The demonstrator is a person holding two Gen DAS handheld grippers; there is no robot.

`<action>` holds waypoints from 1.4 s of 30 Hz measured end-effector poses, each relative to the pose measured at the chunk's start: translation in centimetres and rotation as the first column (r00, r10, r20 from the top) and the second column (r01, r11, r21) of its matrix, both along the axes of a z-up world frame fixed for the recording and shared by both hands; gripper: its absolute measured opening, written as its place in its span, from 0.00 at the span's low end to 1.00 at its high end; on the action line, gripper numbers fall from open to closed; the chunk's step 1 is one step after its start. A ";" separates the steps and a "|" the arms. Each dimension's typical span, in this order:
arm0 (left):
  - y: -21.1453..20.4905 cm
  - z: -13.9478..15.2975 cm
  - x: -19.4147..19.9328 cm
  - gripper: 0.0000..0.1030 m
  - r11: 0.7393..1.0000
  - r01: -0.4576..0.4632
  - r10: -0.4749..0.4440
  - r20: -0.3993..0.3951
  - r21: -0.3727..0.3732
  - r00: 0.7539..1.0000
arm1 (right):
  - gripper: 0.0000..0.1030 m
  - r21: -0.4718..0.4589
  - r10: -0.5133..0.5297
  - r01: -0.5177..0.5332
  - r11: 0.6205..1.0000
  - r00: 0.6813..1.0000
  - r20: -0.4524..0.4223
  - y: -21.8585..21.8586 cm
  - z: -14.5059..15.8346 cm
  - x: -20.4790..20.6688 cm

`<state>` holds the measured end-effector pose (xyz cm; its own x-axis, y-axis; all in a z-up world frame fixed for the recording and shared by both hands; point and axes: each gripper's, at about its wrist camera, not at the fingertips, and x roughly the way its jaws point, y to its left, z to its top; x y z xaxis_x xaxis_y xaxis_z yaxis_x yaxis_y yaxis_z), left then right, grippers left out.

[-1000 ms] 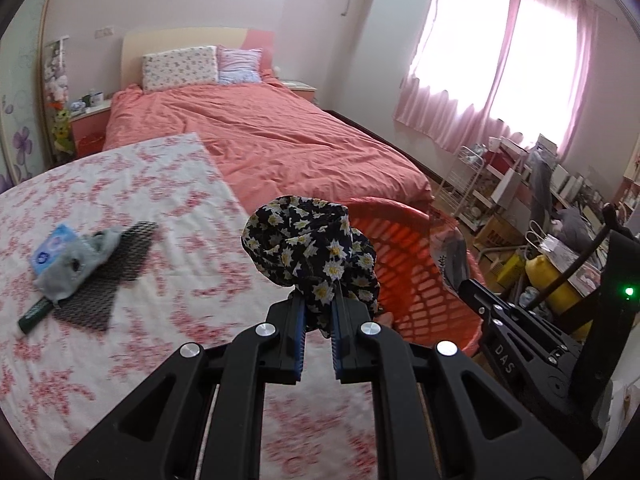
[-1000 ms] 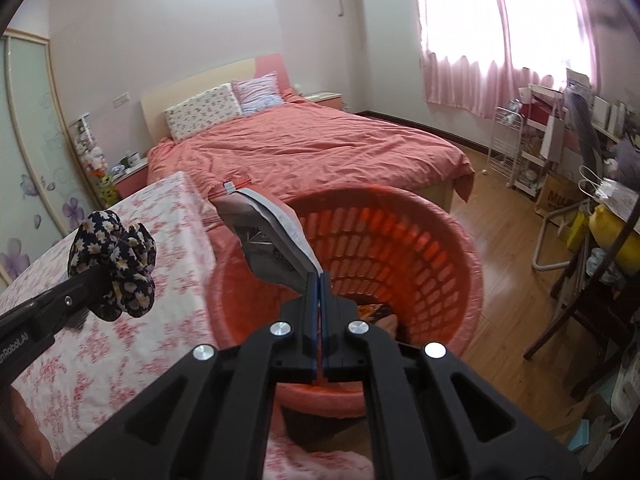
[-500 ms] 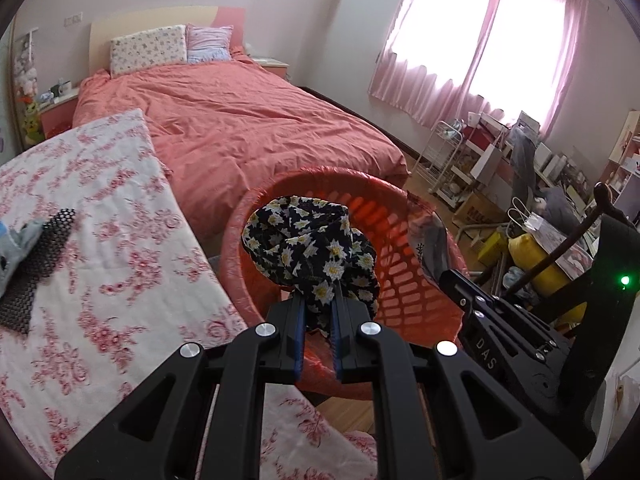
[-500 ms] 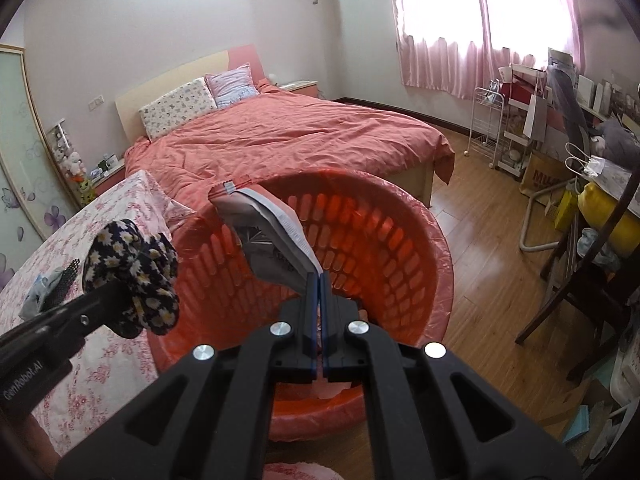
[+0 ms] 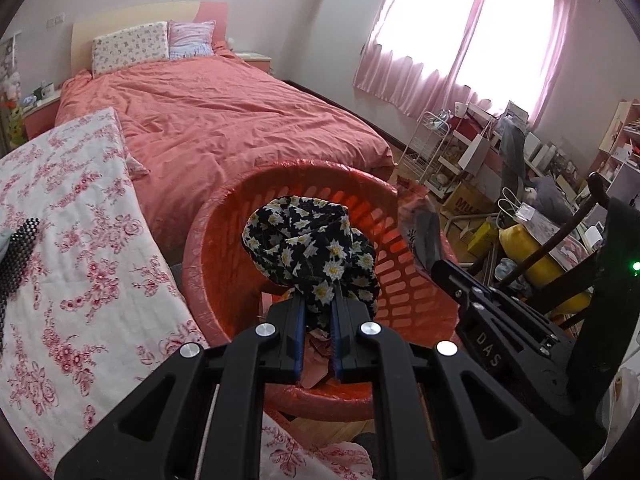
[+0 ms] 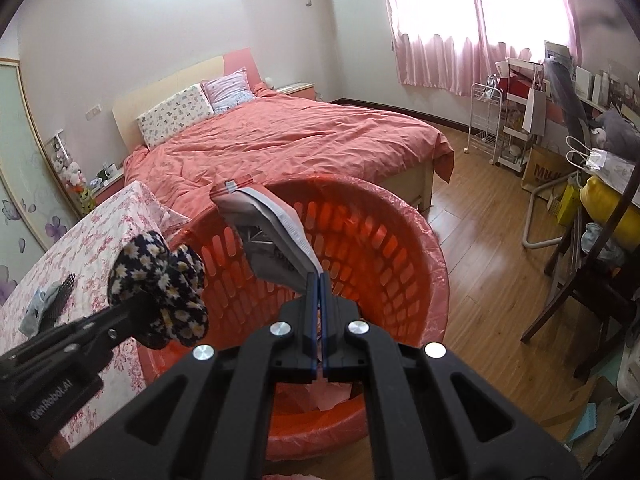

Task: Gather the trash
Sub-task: 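Carry the daisy cloth and paper packet over the orange basket and open both grippers, then move both grippers back over the bedspread toward the grey sock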

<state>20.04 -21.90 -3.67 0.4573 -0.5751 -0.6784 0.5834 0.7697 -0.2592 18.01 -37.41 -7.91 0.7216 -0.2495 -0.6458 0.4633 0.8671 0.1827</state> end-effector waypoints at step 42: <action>15.4 1.7 0.2 0.47 0.942 -0.324 0.319 0.065 0.086 0.946 | 0.45 -0.064 0.160 -0.160 0.985 0.987 0.004 9.0 3.0 0.8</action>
